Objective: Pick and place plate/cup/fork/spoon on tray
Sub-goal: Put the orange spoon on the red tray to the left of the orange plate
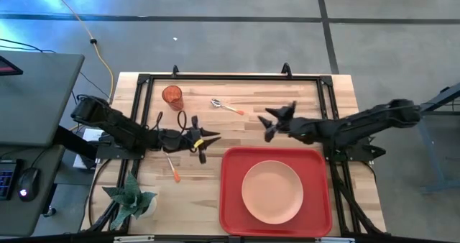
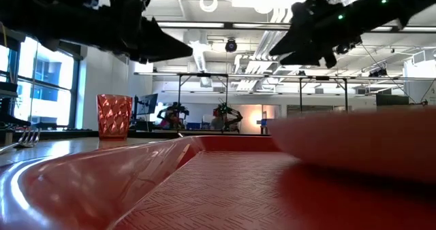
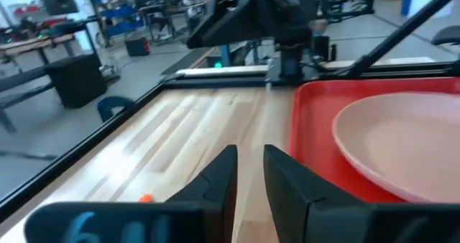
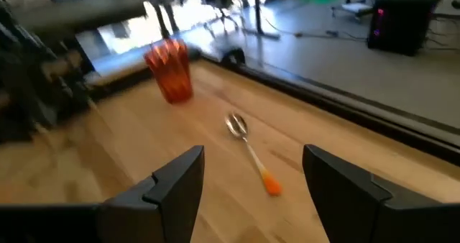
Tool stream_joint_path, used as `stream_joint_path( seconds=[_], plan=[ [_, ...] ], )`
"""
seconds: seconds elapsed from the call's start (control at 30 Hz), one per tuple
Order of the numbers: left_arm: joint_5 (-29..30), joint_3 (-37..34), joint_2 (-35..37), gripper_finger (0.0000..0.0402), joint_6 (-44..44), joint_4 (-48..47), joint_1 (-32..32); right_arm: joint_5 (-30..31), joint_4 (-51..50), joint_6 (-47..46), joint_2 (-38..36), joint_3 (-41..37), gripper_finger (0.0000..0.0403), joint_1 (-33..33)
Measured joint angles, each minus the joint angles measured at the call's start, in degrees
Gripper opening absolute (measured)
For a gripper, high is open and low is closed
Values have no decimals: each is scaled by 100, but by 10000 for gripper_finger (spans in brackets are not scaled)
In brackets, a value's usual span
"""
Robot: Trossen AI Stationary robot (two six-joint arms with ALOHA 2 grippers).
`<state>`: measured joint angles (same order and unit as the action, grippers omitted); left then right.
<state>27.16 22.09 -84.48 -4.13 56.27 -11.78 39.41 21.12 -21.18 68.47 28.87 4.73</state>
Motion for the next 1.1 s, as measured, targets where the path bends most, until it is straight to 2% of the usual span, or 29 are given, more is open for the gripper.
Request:
stream_joint_path(
  seconds=[0.17,0.37,0.6,0.73,0.87,1.0,1.1],
  plan=[
    [-5,-87,-84,74,95,29,99,-137,-493,-105,969,834,228,-107],
    [-13,-105,-118,80,201,23,90,-457,-667,170,1738,1572,228,-221],
    [-561,-105,-123,79,259,-91,88,-741,-661,370,2602,2348,228,-418],
    [-621,-128,-123,75,261,-86,68,-836,-693,481,3080,2705,228,-450],
    [-468,-481,-99,74,423,118,137,-858,-684,517,3454,3021,228,-523],
    [-163,-940,176,74,545,459,502,-1173,-672,561,3719,3336,228,-771],
    [-333,-1140,488,74,497,858,829,-1522,-699,545,3874,3565,228,-1010]
  ],
)
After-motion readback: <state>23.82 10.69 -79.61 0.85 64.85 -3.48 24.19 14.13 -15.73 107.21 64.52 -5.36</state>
